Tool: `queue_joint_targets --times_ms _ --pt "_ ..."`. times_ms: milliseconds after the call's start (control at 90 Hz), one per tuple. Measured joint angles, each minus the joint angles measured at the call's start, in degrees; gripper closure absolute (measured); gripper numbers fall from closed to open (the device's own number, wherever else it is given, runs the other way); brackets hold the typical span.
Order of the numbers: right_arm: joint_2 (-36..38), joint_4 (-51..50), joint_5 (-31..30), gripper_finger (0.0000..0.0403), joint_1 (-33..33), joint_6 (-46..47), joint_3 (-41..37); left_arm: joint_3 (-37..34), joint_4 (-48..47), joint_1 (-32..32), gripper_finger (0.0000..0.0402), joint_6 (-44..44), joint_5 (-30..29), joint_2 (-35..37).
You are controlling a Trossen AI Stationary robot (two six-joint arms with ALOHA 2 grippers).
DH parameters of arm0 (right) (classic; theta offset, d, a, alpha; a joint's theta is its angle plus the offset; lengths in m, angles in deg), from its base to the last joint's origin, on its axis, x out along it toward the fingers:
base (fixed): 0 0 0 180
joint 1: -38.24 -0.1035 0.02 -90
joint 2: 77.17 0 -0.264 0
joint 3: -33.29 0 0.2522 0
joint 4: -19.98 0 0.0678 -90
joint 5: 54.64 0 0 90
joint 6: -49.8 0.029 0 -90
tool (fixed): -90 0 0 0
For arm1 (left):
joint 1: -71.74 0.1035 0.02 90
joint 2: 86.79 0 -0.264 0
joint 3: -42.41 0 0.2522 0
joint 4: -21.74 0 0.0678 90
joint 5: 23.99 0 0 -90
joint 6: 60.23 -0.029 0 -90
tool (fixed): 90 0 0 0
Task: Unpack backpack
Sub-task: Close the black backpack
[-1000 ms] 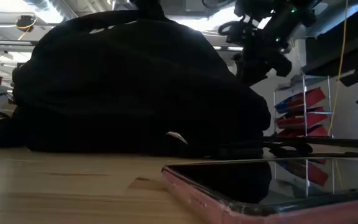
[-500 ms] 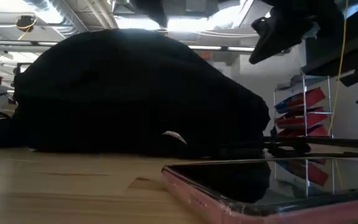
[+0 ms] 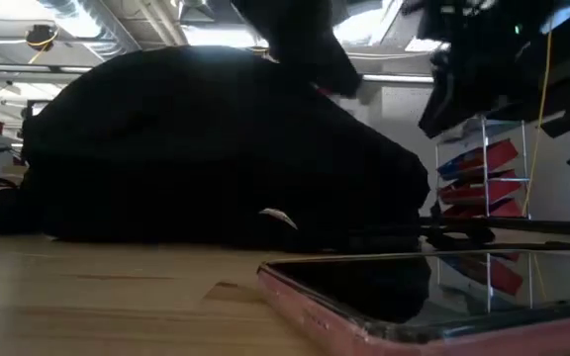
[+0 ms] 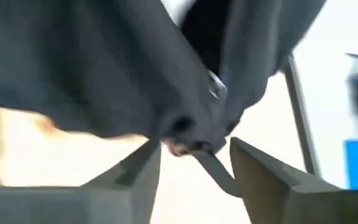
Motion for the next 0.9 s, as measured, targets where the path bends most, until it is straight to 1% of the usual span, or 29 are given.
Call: queue_joint_targets --times_ms 67,122,189,233,389,544,611,689,789,844,900 --pt "0.0 0.2 -2.7 0.0195 0.3 0.1 -1.9 0.1 -0.2 0.7 0.0126 1.2 -2.8 -2.1" --pt "0.0 0.6 -2.9 0.0171 1.0 0.1 -3.2 0.1 -1.7 1.2 0.0126 2.3 -4.9 -3.8" --pt "0.0 1.1 -2.4 0.0151 1.7 1.1 -4.0 0.1 -3.9 1.7 0.0126 4.3 -5.0 -5.1" --pt "0.0 1.3 -2.2 0.0144 2.2 1.4 -4.4 0.1 -5.1 1.8 0.0126 5.5 -3.8 -5.5" --pt "0.0 6.0 -1.6 0.0139 3.1 0.1 -4.6 0.2 -7.8 1.0 0.0126 8.1 1.5 -6.3" --pt "0.0 13.0 3.4 0.0139 3.1 -2.7 -4.6 0.1 -11.1 -1.5 0.0126 10.6 3.0 -6.4" --pt "0.0 12.4 4.4 0.0139 3.1 -3.2 -4.6 0.1 -13.9 -2.8 0.0126 11.5 3.2 -6.4" --pt "0.0 10.8 4.2 0.0139 3.1 -3.4 -4.6 0.1 -16.7 -4.6 0.0126 12.9 3.2 -6.4" --pt "0.0 10.8 4.3 0.0139 3.1 -4.9 -4.6 0.1 -18.1 -7.0 0.0126 14.5 3.3 -6.4" --pt "0.0 11.4 6.3 0.0139 3.1 -5.9 -4.6 0.1 -18.3 -8.2 0.0126 15.0 3.3 -6.4" --pt "0.0 11.9 9.8 0.0139 3.1 -6.6 -4.6 0.1 -18.7 -9.2 0.0126 15.3 3.3 -6.4"
